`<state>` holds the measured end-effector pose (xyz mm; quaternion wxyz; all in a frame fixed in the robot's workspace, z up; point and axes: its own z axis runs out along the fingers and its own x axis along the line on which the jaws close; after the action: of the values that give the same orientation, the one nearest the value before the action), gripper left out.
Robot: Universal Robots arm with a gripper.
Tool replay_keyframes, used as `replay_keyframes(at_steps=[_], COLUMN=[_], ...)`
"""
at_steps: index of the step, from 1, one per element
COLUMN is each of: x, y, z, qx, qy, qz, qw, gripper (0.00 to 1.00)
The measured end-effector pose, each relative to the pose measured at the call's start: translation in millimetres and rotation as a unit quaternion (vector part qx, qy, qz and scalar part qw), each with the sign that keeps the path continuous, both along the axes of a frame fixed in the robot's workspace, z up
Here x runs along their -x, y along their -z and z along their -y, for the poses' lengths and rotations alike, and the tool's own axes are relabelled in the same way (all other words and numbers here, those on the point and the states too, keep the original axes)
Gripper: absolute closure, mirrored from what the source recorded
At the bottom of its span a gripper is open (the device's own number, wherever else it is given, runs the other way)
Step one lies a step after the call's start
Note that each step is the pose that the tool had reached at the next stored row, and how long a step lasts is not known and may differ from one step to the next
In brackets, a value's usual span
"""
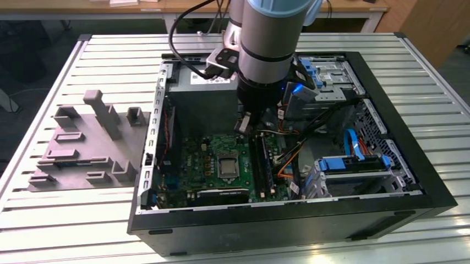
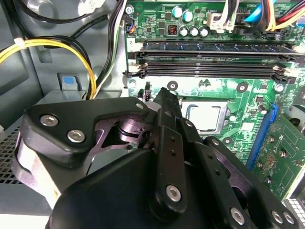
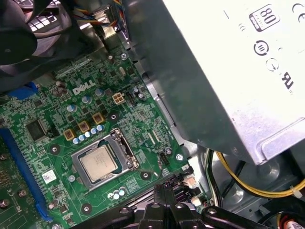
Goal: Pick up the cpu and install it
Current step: 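Install the first cpu locking lever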
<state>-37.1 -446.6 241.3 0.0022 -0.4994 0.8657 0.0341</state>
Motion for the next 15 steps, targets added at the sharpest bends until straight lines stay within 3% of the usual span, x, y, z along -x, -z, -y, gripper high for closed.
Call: replay_keyframes(at_steps=[10, 15], x=[0.6, 5.1], y=[2.8, 4.2], z=[-9.0, -10.6], qx=[-0.0001, 0.0000], qy=[0.000, 0.000], qz=[0.0000, 0.0000], qw=[1.0000, 1.0000], gripper=[0.89, 0.89])
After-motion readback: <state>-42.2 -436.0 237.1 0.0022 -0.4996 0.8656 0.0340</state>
